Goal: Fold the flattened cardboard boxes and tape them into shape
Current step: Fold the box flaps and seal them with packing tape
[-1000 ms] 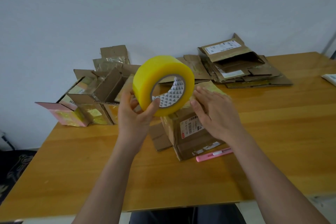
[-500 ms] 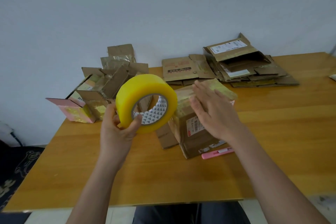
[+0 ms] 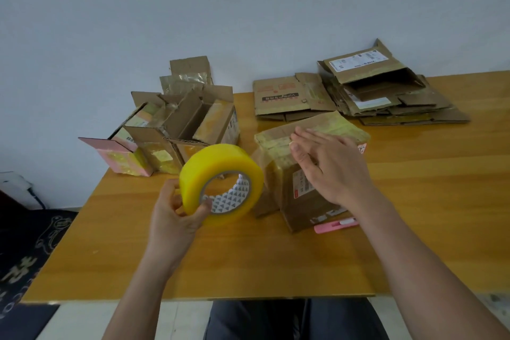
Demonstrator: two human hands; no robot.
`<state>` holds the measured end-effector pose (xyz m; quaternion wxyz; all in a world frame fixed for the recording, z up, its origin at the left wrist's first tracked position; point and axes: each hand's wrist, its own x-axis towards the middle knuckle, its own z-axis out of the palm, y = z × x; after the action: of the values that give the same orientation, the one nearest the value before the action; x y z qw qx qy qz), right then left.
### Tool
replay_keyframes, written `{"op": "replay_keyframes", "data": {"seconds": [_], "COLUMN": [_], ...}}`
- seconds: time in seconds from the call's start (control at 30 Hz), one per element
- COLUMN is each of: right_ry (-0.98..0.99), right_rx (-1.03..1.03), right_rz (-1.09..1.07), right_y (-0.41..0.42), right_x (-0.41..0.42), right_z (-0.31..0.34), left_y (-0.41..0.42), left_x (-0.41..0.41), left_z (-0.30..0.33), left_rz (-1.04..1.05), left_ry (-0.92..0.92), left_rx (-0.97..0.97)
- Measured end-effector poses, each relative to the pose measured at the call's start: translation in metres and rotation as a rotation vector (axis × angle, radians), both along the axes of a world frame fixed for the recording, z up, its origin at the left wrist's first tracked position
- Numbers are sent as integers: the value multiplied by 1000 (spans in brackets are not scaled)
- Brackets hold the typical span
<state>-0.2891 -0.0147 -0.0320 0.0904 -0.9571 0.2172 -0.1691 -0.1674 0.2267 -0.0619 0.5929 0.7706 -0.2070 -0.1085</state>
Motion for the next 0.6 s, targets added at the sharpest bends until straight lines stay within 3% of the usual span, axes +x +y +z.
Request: {"op": "replay_keyframes", "data": {"seconds": [0.13, 0.37, 0.6], "right_ry": [131, 41, 19], "right_rx": [-23, -46, -69], "right_rz": [-5, 84, 82], "right_y": [21, 21, 10], "right_x": [7, 12, 8], "right_z": [9, -2, -7], "left_y": [-9, -15, 5], "left_x": [-1, -7, -11], "left_z": [-4, 11, 32], "left_rz": [-37, -136, -127], "left_ry": [-96, -291, -380], "left_rx": [198, 238, 526]}}
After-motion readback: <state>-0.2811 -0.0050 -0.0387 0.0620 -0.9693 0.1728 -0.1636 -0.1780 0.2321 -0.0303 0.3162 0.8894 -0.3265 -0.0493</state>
